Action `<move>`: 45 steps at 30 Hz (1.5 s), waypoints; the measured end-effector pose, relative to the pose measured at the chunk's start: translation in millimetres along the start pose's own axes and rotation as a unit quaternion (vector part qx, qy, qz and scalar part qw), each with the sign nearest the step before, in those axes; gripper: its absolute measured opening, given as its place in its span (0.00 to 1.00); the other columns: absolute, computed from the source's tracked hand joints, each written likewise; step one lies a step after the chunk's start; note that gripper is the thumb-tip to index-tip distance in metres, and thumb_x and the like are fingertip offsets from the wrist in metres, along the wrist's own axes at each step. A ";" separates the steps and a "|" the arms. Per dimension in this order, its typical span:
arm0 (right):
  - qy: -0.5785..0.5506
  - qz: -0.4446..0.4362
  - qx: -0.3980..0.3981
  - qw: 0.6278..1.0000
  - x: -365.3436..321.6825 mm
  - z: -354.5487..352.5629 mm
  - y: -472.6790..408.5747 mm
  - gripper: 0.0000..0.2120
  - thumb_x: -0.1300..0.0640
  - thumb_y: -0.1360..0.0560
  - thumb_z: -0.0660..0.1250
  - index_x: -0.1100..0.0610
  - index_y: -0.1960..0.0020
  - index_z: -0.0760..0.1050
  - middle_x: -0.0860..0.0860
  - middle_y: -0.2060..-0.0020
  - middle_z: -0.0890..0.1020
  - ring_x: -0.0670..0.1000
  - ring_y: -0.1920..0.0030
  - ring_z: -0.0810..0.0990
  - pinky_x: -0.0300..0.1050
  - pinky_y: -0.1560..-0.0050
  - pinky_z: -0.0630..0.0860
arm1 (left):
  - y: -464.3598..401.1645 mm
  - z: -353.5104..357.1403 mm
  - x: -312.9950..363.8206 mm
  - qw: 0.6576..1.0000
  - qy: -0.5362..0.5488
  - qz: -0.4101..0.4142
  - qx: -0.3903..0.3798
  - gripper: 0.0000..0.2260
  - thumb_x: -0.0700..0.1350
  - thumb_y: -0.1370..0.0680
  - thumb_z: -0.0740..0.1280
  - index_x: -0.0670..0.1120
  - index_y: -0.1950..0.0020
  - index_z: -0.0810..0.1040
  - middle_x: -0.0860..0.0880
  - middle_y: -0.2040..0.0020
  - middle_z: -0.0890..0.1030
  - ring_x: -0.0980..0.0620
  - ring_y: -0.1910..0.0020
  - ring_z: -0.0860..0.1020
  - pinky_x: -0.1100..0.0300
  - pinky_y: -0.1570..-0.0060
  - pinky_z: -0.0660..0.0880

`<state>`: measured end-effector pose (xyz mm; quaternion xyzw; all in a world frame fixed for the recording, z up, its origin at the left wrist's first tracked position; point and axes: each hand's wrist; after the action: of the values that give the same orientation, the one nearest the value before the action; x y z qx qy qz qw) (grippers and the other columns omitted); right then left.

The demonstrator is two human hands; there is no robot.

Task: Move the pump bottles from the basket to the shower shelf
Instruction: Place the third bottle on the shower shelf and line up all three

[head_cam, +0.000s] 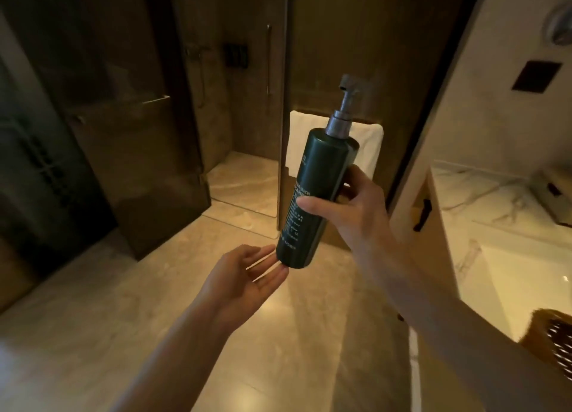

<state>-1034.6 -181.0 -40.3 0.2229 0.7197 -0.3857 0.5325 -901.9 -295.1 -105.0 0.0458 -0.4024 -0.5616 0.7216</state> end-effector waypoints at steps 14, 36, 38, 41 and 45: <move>-0.060 0.119 -0.036 0.990 162.0 79.2 -226.2 0.22 0.56 0.39 0.79 0.41 0.51 0.73 0.28 0.58 0.80 0.28 0.55 0.77 0.23 0.70 0.72 | -219.2 -16.7 122.7 0.987 0.054 -0.060 0.138 0.13 0.36 0.23 0.58 0.32 0.44 0.75 0.32 0.42 0.79 0.37 0.43 0.79 0.46 0.38 0.73; -0.057 0.087 -0.123 0.987 284.3 273.2 -700.1 0.25 0.56 0.41 0.80 0.39 0.51 0.73 0.31 0.57 0.81 0.30 0.54 0.77 0.26 0.64 0.75 | -580.8 -11.9 458.7 0.972 0.117 0.006 0.204 0.13 0.39 0.24 0.59 0.35 0.44 0.77 0.38 0.49 0.82 0.42 0.51 0.80 0.50 0.51 0.76; -0.052 0.088 -0.109 0.989 291.7 293.8 -740.2 0.26 0.57 0.41 0.80 0.42 0.48 0.74 0.36 0.55 0.82 0.33 0.54 0.78 0.31 0.60 0.75 | -612.2 -13.2 498.5 0.975 0.099 0.009 0.200 0.13 0.39 0.23 0.58 0.36 0.45 0.77 0.38 0.49 0.82 0.43 0.51 0.80 0.50 0.50 0.75; -0.059 0.091 -0.099 0.989 306.0 315.2 -800.6 0.30 0.59 0.41 0.80 0.46 0.43 0.74 0.39 0.53 0.81 0.33 0.53 0.78 0.28 0.61 0.76 | -661.1 -7.5 551.6 0.981 0.066 -0.007 0.181 0.12 0.40 0.23 0.57 0.36 0.48 0.77 0.31 0.56 0.78 0.36 0.51 0.79 0.52 0.49 0.74; -0.072 0.108 -0.080 0.988 337.4 335.2 -875.4 0.29 0.64 0.39 0.79 0.44 0.45 0.73 0.32 0.57 0.81 0.29 0.55 0.77 0.23 0.65 0.73 | -729.1 -5.1 601.9 0.991 0.062 -0.013 0.119 0.08 0.41 0.24 0.57 0.39 0.58 0.74 0.32 0.61 0.77 0.40 0.60 0.77 0.57 0.53 0.72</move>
<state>-1588.4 -1004.9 -124.2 0.2283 0.6796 -0.2821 0.6375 -1435.3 -1073.3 -167.5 0.1716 -0.4204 -0.5148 0.7272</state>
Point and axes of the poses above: each hand's wrist, its own y-axis away from the middle knuckle, its own z-axis out of the palm, x = y × z
